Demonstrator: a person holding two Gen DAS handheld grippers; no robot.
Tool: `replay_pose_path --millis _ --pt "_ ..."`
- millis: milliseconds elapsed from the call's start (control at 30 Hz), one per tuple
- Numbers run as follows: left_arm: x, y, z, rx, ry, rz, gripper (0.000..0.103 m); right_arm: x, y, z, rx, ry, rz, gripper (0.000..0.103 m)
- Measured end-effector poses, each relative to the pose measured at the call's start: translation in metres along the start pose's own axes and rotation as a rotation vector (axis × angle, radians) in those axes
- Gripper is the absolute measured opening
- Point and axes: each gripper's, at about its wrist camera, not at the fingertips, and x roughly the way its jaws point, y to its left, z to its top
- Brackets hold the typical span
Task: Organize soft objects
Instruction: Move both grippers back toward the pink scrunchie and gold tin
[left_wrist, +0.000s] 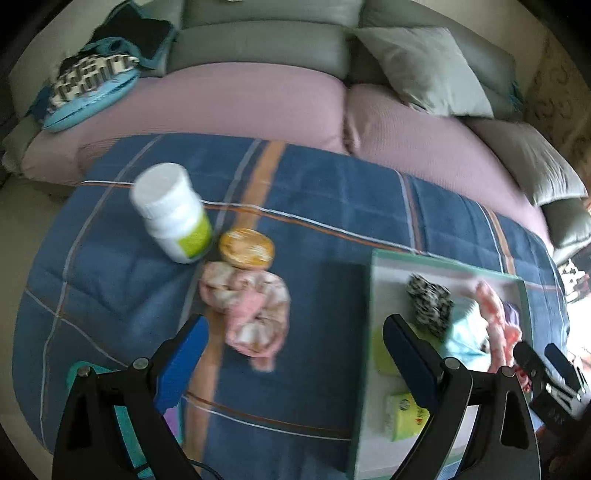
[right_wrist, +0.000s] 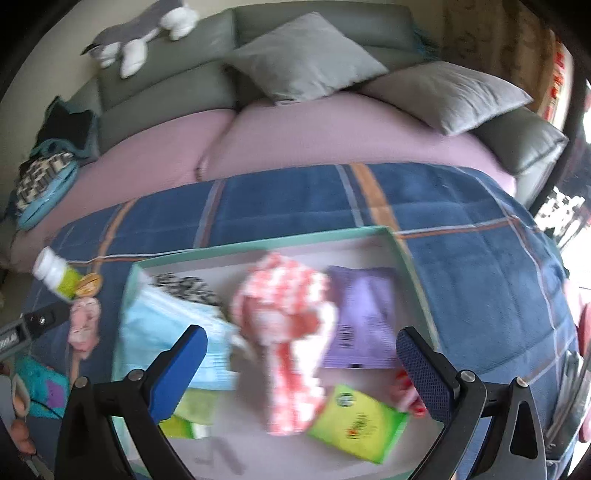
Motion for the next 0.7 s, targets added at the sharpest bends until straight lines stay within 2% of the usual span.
replay_pose_path --millis 300,700 --pt "-0.009 0.046 0.006 -0.097 -0.022 0.043 0.095 0.002 0.059 -0.002 -0.085 0.003 0.149 0.103" --pt "-0.009 0.084 0.001 -0.168 -0.01 0.071 0.095 0.009 0.103 -0.01 -0.163 0.035 0.199 0.103"
